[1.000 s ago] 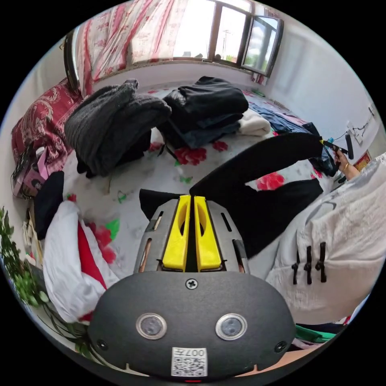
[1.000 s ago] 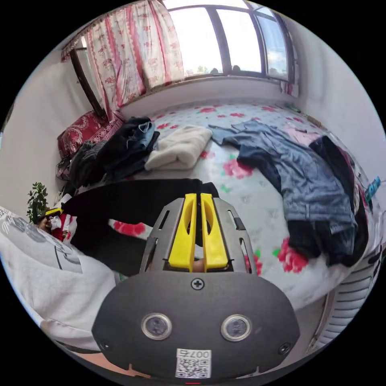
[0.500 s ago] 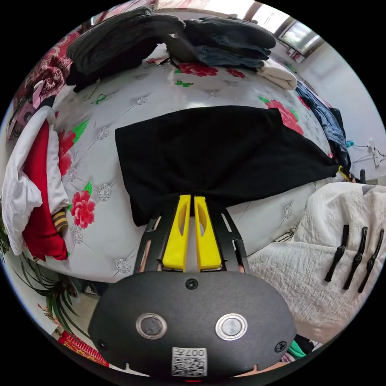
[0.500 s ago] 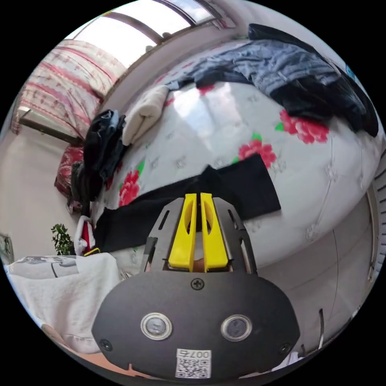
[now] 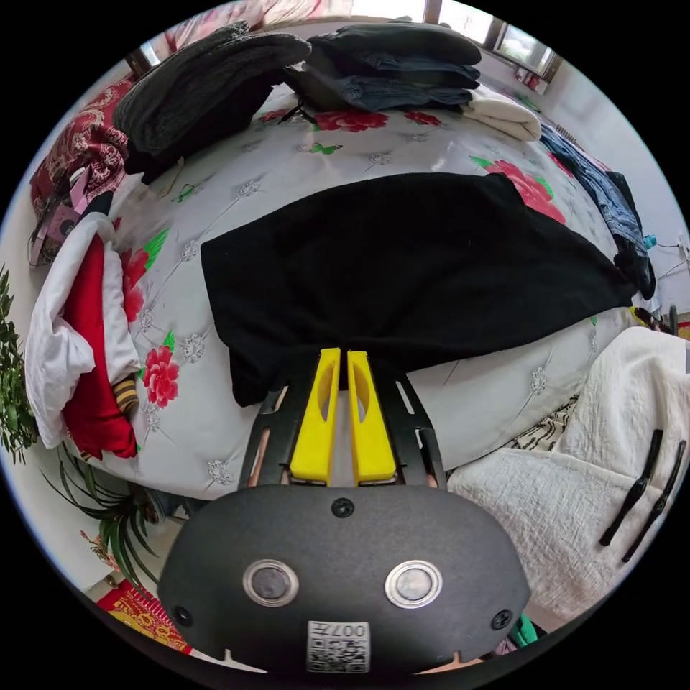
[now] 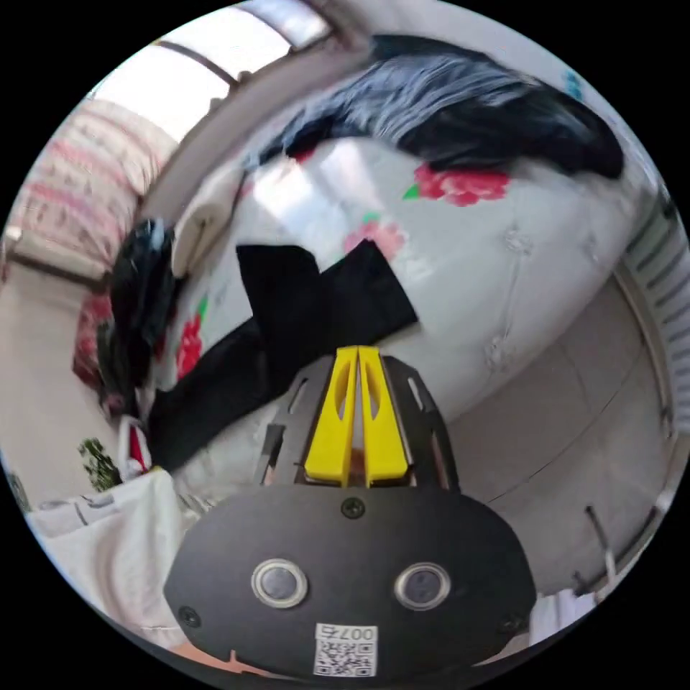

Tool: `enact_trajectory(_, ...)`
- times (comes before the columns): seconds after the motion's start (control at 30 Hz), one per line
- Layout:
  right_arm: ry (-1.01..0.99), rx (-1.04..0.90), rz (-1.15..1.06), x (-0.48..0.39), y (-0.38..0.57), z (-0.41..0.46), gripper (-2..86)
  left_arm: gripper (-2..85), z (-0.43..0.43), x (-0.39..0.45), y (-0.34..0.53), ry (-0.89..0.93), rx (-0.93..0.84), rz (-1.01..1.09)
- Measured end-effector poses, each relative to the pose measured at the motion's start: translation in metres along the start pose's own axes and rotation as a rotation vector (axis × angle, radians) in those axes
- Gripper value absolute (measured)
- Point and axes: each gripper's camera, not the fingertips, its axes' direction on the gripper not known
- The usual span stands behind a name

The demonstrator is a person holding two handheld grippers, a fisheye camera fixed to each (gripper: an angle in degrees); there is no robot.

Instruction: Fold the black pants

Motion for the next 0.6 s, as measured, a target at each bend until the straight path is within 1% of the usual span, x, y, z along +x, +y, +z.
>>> enact_trajectory(0.03,-0.058,0.095,0.047,0.01,0.005,-0.013,1.1,-0.7,0.0,0.001,0.0,0.008,-0.001,-0.015)
enact_trajectory(0.1,-0.121,0.149,0.018,0.013,0.008,-0.025,2.4,-0.7,-0.001,0.004,-0.001,0.006,-0.002,-0.033)
enact_trajectory(0.23,-0.09,0.165,-0.124,-0.013,-0.008,-0.03,6.1,-0.7,-0.001,0.017,-0.004,-0.025,-0.008,-0.037)
enact_trajectory(0.33,-0.105,0.13,-0.226,-0.047,-0.025,-0.017,7.9,-0.6,-0.001,0.023,-0.007,-0.036,-0.026,-0.047)
enact_trajectory(0.4,-0.016,0.07,-0.285,-0.071,-0.035,0.001,7.7,-0.6,-0.001,0.027,-0.008,-0.042,-0.031,-0.051)
enact_trajectory(0.47,0.175,-0.07,-0.271,-0.087,-0.05,0.03,4.7,-0.6,-0.001,0.029,-0.008,-0.041,-0.034,-0.057)
enact_trajectory(0.53,0.277,-0.053,-0.273,-0.092,-0.055,0.029,1.9,-0.6,-0.001,0.031,-0.007,-0.033,-0.034,-0.071)
enact_trajectory(0.6,0.209,0.054,-0.352,-0.095,-0.053,0.003,0.8,-0.6,-0.001,0.032,-0.006,-0.032,-0.034,-0.077)
